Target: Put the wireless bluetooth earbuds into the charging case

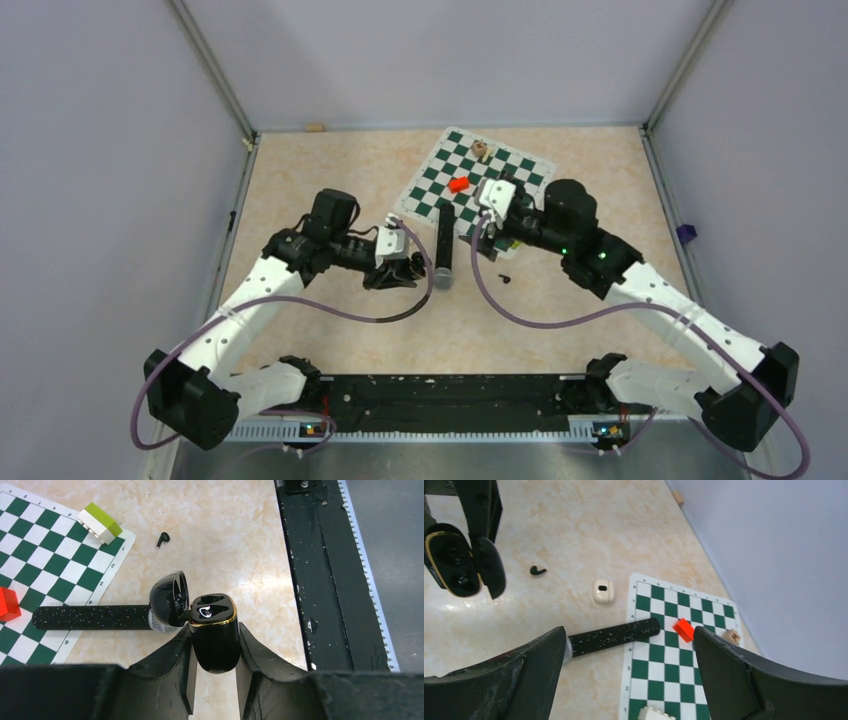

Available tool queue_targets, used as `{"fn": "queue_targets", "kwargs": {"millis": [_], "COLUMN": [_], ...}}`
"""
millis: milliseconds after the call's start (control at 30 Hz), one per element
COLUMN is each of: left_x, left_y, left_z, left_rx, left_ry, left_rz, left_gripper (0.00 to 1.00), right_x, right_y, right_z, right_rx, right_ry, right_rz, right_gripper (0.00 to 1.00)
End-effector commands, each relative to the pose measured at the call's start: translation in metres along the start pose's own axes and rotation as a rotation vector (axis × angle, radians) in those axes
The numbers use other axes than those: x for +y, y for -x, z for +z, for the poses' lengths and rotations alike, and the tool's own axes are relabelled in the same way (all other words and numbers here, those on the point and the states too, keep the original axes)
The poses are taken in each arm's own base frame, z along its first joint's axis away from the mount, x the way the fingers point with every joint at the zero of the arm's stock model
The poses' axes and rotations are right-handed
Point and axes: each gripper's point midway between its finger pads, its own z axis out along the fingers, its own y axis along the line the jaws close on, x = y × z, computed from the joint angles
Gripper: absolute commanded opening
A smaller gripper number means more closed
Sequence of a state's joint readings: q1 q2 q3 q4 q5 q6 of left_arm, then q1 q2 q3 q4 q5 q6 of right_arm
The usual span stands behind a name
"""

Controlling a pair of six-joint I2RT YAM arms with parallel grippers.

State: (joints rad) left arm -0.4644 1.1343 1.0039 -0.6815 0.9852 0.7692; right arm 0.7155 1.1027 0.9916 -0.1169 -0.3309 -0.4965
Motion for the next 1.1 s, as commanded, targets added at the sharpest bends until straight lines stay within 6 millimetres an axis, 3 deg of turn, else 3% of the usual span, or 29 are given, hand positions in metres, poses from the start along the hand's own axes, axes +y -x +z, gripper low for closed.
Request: {"fn": "queue_targets", "kwargs": {"millis": [0,133,367,633,767,867,967,1067], "left_x": [-0.011,-0.003,0.040,0.053,0.058,0.055,0.055,0.055], "left_y": [0.007,0.006,0.001,-0.009,-0.014,-0.019,-0.020,-0.018], "left_z": [-0.003,0.001,0.014,0.021,0.019,0.016,0.014,0.014], "left_rx": [-0.029,-0.027,-0.046,-0.071,-0.052,-0.038,-0.039,-0.042], "left_ry": [-0.055,-0.048,0.091,0.158,0.199,0.217,0.233,0.229], "left_rz": [0.064,0.055,-0.009,-0.014,-0.006,0.022,0.033,0.022], "left_gripper": [0.00,0.00,0.00,0.00,0.00,0.00,0.00,0.00], "right_x": [-0.012,-0.007,0.004,-0.027,0.001,-0.013,-0.037,-0.024], "right_y": [0.007,-0.035,-0.127,-0.208,-0.227,-0.231,-0.231,-0.233], "right_z": [-0.034,-0.044,-0.037,-0.040,-0.039,-0.041,-0.038,-0.028], "right_rx": [0.030,0.158,0.404,0.565,0.588,0.567,0.607,0.657], "right_ry": [-0.008,0.010,0.053,0.020,0.191,0.113,-0.018,0.044], "right_rz": [-0.130,-0.165,-0.024,0.429,0.383,0.260,0.339,0.526], "right_gripper": [0.95,0.92,0.75,0.62,0.57,0.60,0.60,0.55]}}
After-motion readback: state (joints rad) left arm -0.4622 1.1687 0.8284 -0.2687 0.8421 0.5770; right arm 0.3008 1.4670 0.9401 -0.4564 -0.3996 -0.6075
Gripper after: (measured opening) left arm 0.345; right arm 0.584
